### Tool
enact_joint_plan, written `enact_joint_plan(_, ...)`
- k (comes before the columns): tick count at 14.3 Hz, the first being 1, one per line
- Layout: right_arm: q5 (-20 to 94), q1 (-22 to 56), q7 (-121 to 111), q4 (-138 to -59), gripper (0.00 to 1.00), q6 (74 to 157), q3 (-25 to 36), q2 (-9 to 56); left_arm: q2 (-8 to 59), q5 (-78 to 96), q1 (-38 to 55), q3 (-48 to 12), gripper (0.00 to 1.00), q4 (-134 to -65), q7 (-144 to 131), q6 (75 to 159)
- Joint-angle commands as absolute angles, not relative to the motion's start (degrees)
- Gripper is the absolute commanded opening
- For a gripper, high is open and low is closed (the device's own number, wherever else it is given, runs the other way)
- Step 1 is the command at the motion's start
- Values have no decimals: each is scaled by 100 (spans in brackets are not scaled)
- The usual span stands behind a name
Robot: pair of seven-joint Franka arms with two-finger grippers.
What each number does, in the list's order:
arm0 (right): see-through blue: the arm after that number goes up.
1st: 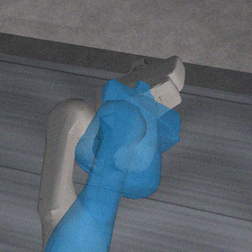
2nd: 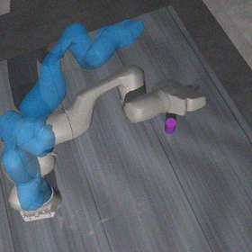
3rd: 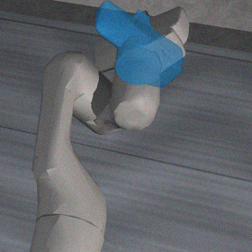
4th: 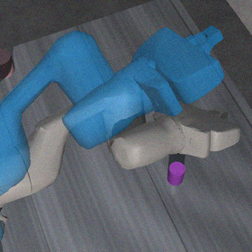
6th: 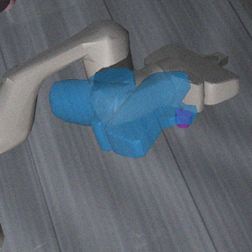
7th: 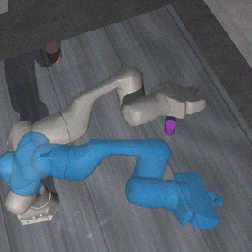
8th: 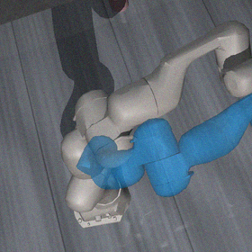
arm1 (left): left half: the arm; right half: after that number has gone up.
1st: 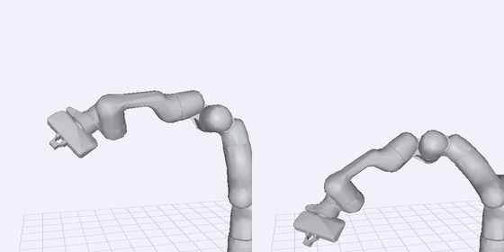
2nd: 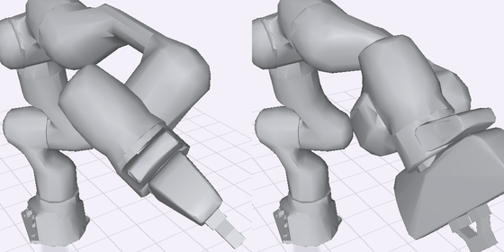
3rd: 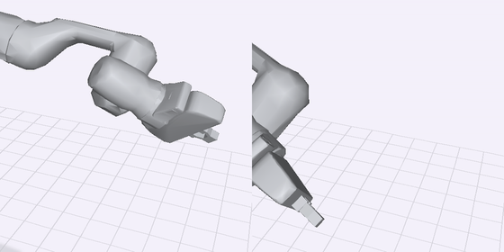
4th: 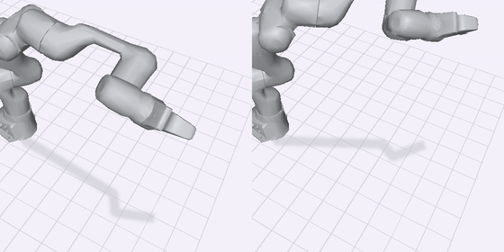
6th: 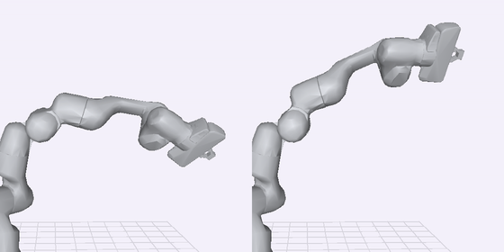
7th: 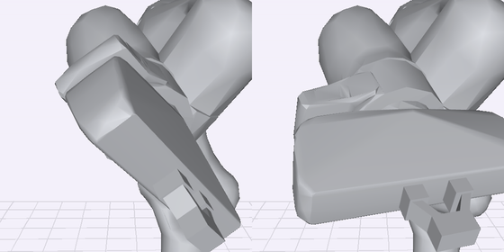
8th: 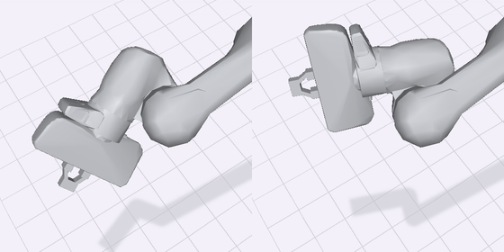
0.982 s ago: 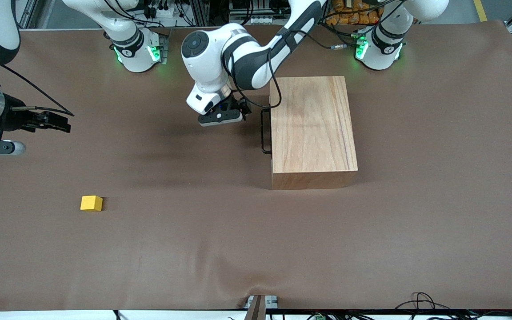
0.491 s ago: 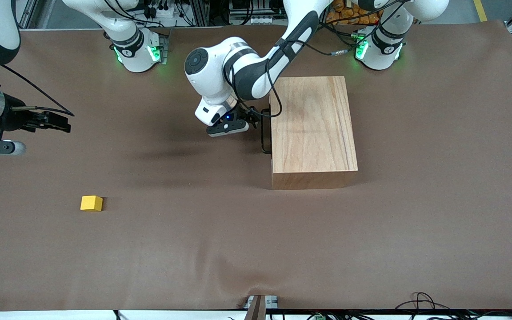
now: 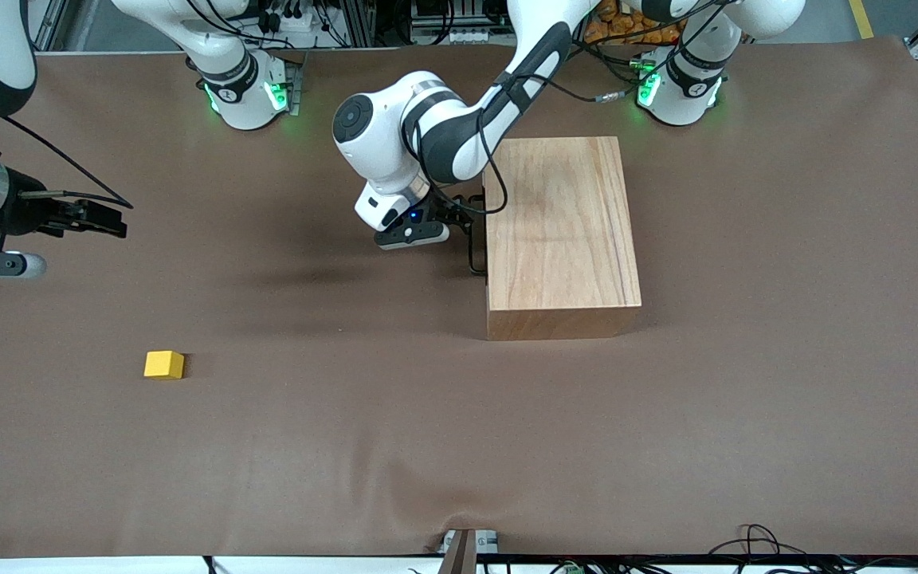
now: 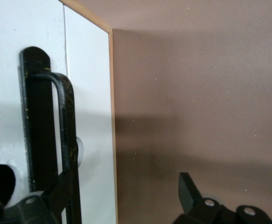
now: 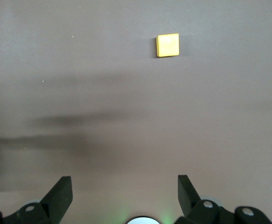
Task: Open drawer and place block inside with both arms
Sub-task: 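Pull the drawer open by its handle with the left gripper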
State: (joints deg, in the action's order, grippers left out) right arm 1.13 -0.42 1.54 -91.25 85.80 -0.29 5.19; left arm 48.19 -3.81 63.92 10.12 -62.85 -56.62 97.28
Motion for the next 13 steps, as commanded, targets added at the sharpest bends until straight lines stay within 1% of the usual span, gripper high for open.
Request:
enact_joint_plan(1, 53, -97, 132, -9264, 100, 8745, -79, 404, 4843, -501, 6425, 1081, 100, -6187, -5371, 9545)
enact_joint_plan(4, 53, -62, 132, -9264, 100, 8763, -70, 396, 4852, -501, 6425, 1090, 100, -6187, -5063, 9396)
enact_joint_plan(13, 53, -88, 132, -9264, 100, 8701, -79, 387, 4975, -527, 6416, 1099, 100, -6187, -5010, 9475)
